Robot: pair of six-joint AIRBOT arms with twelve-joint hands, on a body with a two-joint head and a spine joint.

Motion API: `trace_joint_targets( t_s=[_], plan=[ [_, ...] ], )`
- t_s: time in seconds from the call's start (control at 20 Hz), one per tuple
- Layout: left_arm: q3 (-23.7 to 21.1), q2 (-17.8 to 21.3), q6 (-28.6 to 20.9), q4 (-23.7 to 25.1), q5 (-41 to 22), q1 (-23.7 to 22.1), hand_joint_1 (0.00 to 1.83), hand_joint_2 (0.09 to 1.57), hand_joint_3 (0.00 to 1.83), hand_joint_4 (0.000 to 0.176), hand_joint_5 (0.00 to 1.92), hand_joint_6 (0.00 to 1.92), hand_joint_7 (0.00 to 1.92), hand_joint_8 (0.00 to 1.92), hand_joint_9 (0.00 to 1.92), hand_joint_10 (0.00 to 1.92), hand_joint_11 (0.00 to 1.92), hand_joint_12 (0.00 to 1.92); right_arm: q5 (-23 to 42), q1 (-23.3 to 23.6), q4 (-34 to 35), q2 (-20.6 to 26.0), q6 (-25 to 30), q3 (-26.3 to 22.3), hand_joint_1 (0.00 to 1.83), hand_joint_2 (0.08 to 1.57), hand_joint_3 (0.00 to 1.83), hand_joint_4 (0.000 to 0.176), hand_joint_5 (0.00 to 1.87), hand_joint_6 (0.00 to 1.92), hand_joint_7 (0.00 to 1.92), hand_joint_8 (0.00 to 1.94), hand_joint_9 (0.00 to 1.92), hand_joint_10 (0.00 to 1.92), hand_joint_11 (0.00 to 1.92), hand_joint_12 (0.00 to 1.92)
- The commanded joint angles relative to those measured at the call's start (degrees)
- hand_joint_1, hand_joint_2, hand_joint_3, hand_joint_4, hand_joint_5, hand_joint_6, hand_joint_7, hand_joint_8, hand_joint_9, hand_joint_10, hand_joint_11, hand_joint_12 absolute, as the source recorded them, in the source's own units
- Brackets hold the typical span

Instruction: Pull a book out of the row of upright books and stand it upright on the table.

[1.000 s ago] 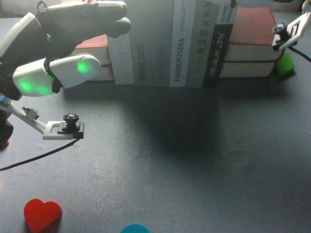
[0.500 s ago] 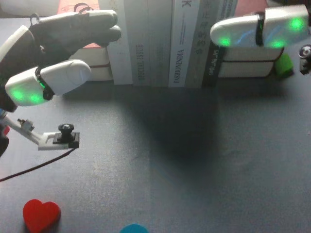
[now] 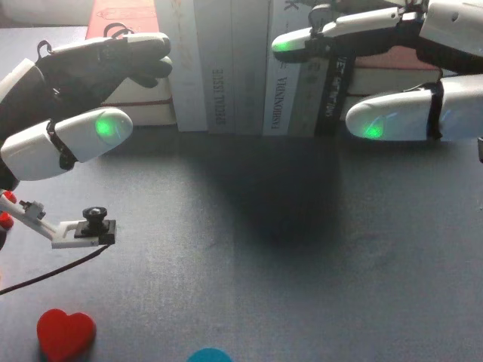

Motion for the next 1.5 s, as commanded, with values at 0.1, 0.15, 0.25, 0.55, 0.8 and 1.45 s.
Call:
trace_joint_targets(
  t_s=[0.1, 0.15, 0.25, 0.55, 0.8, 1.45],
  plan=[
    [-0.1, 0.1, -0.6, -2.0, -6.4, -0.4, 0.92, 1.04, 0.00, 0.000, 0.76, 0.10, 0.60, 0.00, 0.36, 0.84, 0.06, 1.53, 7.4, 3.0, 4.0, 0.1, -1.6, 0.3, 0.07, 1.18, 0.00, 0.069, 0.49, 0.03, 0.00, 0.00, 0.00, 0.00, 0.00, 0.00],
    [0.1, 0.1, -0.6, -1.8, -6.2, -0.4, 0.91, 1.04, 0.00, 0.000, 0.75, 0.10, 0.60, 0.00, 0.36, 0.84, 0.06, 1.53, 7.1, 4.4, 4.2, 0.1, -2.1, 0.7, 0.11, 1.16, 0.00, 0.070, 0.48, 0.02, 0.00, 0.00, 0.00, 0.00, 0.00, 0.00],
    [0.6, -0.3, -0.6, -1.5, -5.9, -0.8, 0.93, 1.04, 0.00, 0.000, 0.75, 0.13, 0.64, 0.02, 0.40, 0.81, 0.12, 1.50, 5.5, 6.6, 5.3, -0.6, -4.1, 2.6, 0.14, 1.23, 0.02, 0.055, 0.52, 0.03, 0.00, 0.00, 0.00, 0.00, 0.00, 0.00],
    [0.6, -0.1, -0.6, -0.7, -5.7, -1.4, 0.92, 1.03, 0.00, 0.000, 0.64, 0.50, 0.67, 0.03, 0.41, 0.92, 0.18, 1.57, -0.3, 10.3, 6.3, -3.9, -4.8, 8.4, 0.03, 1.16, 0.00, 0.108, 0.49, 0.01, 0.00, 0.00, 0.00, 0.00, 0.00, 0.00],
    [0.7, -0.1, -0.6, -0.5, -5.9, -1.7, 0.96, 1.01, 0.00, 0.000, 0.56, 0.71, 0.66, 0.03, 0.38, 0.94, 0.13, 1.55, -3.2, 10.3, 7.8, -6.1, -6.4, 11.6, 0.04, 1.10, 0.00, 0.109, 0.51, 0.02, 0.00, 0.00, 0.00, 0.00, 0.00, 0.00],
    [0.4, -0.5, -0.6, -1.4, -6.7, -1.2, 0.96, 1.02, 0.00, 0.000, 0.53, 0.67, 0.63, 0.01, 0.37, 0.85, 0.12, 1.45, -2.0, 2.0, 10.3, -5.9, -6.4, 8.7, 0.00, 1.06, 0.00, 0.146, 0.39, 0.00, 0.00, 0.00, 0.00, 0.00, 0.00, 0.00]
  ],
)
